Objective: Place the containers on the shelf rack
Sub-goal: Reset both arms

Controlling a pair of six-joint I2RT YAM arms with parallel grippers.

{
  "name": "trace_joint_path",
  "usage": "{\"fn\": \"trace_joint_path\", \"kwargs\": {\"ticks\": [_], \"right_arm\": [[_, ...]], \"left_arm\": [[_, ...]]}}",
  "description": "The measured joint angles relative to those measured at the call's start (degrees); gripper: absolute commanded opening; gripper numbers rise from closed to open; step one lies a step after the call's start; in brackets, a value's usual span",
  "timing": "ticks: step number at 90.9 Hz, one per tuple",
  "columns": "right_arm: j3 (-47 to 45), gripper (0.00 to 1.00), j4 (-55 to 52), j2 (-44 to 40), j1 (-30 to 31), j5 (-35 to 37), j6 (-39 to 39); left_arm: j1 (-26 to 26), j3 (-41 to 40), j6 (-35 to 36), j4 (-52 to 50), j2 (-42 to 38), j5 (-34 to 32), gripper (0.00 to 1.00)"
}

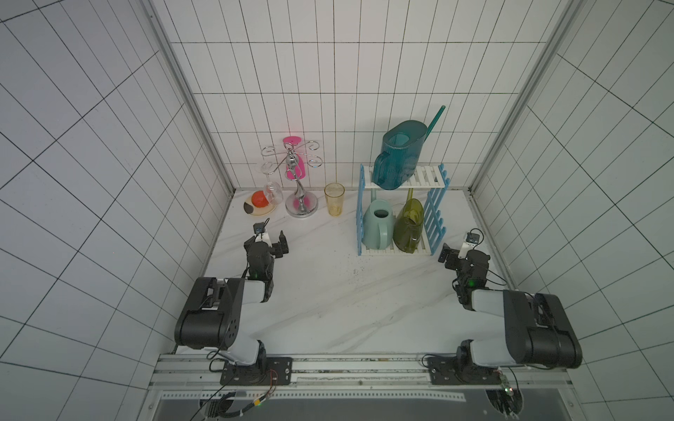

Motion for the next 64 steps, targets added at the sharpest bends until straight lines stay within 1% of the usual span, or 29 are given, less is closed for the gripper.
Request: {"fn": "trace_joint_path", "kwargs": {"ticks": [12, 17, 33, 64], "right_arm": [[0.55, 0.99, 1.92, 3.37, 0.00, -0.50, -0.17], [1.31, 0.99, 1.01, 4.17, 0.00, -0.70, -0.17], [4.68, 0.99, -1.09, 4.39, 0.00, -1.11, -0.20], [5.99, 0.99, -3.37, 4.61, -0.11, -1.36, -0.57]], "left_arm": [[0.22, 0.00, -0.37, -0.81, 0.00, -0.02, 0.98], [0.46, 0.33, -0.83, -1.95, 0.02, 0.00, 0.98], [2.75, 1.55, -2.14, -4.09, 0.11, 0.98, 0.98], [2.80, 1.55, -2.56, -5.29, 0.11, 1.53, 0.98]]}}
